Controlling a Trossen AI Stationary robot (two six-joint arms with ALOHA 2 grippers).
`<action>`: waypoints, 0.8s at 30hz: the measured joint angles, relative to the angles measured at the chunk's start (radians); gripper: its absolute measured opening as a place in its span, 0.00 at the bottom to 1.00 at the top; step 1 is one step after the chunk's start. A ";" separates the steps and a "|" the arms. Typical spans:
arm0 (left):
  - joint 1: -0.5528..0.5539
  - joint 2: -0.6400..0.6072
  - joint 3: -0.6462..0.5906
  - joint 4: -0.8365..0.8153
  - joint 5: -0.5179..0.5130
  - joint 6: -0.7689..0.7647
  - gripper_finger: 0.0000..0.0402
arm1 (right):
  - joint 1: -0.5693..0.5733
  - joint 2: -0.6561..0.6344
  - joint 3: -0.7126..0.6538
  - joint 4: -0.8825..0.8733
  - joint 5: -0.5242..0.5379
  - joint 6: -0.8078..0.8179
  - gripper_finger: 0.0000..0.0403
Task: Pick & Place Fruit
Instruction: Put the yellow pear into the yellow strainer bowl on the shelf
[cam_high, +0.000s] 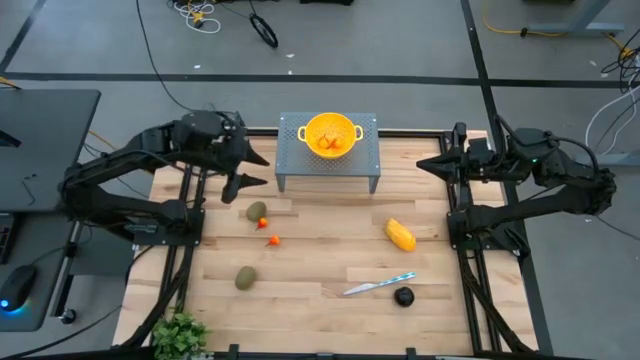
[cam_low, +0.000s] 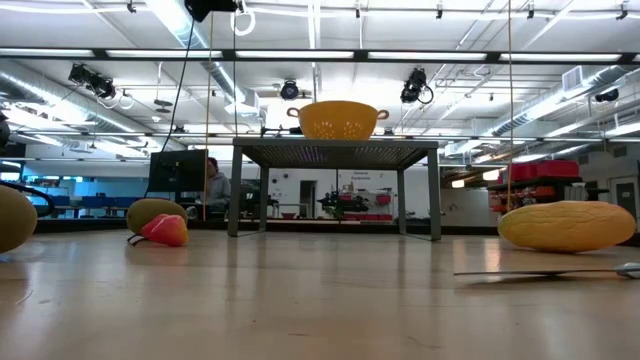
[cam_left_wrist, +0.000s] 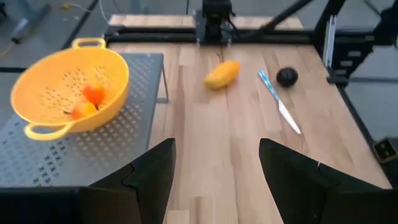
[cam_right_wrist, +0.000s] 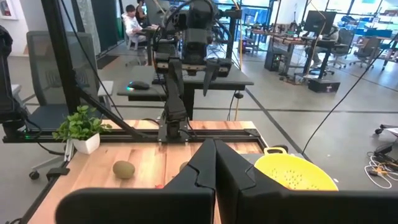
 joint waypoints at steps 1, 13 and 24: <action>-0.008 0.007 0.000 0.002 0.000 0.007 0.60 | 0.000 0.000 0.000 0.000 0.000 0.000 0.00; -0.157 0.030 -0.001 0.005 -0.018 -0.034 0.51 | -0.001 0.000 0.000 -0.001 0.000 -0.017 0.00; -0.281 0.041 -0.001 0.005 -0.057 -0.168 0.44 | -0.001 0.000 0.000 -0.001 0.000 -0.021 0.00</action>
